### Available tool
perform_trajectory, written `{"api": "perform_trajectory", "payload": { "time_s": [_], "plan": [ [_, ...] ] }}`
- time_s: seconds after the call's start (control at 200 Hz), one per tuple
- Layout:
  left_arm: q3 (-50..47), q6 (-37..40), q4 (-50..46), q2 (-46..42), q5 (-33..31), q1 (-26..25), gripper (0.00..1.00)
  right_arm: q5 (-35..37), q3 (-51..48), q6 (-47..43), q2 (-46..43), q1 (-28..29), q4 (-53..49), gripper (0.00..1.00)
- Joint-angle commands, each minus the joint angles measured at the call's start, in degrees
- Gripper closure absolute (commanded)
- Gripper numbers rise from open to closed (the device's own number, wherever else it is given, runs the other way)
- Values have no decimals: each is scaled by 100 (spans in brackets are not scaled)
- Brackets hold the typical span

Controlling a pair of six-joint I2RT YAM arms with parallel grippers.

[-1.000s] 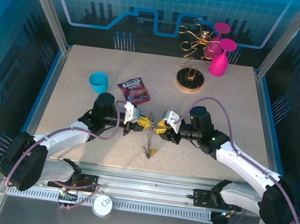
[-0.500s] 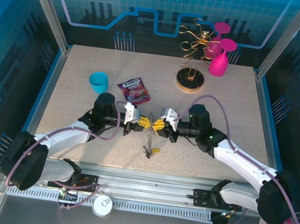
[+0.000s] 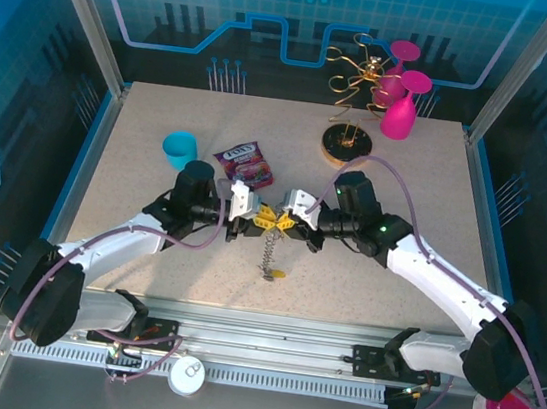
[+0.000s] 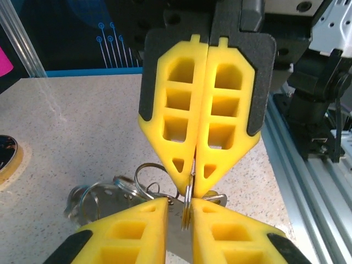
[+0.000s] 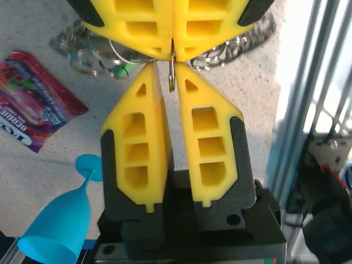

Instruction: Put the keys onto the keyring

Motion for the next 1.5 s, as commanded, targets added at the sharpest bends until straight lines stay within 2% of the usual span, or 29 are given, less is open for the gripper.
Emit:
{"api": "perform_trajectory", "payload": {
  "time_s": [0.0, 0.165, 0.245, 0.305, 0.36, 0.45, 0.63, 1.156, 1.251, 1.346, 1.446, 1.496],
  "plan": [
    [349, 782, -1200, 2, -338, -127, 83, 100, 683, -1134, 237, 253, -1458, 100],
    [448, 833, -1284, 11, -357, -143, 100, 196, 1238, -1420, 565, 394, -2018, 100],
    [424, 799, -1216, -41, -317, -142, 100, -132, 1062, -883, 385, 220, -1495, 100],
    [311, 653, -919, -101, -226, -135, 100, -523, 671, -275, 134, -19, -767, 87],
    [171, 482, -528, -149, -138, -123, 100, -762, 274, 174, -65, -202, -151, 80],
    [21, 213, -15, -170, 37, -97, 100, -906, -135, 477, -199, -295, 365, 78],
    [-95, -33, 395, -165, 261, -68, 100, -971, -353, 592, -168, -298, 615, 76],
    [-233, -383, 802, -218, 467, -48, 100, -540, -516, 358, -108, -361, 770, 77],
    [-257, -446, 913, -214, 468, -48, 100, -592, -516, 320, -107, -383, 758, 84],
    [-266, -530, 1011, -187, 459, -43, 100, -736, -471, 321, -81, -382, 760, 100],
    [-195, -487, 803, -179, 284, -50, 100, -788, -266, 147, -63, -384, 466, 100],
    [-88, -324, 424, -203, 78, -48, 89, -739, -75, -85, -38, -365, 83, 100]
  ]
}}
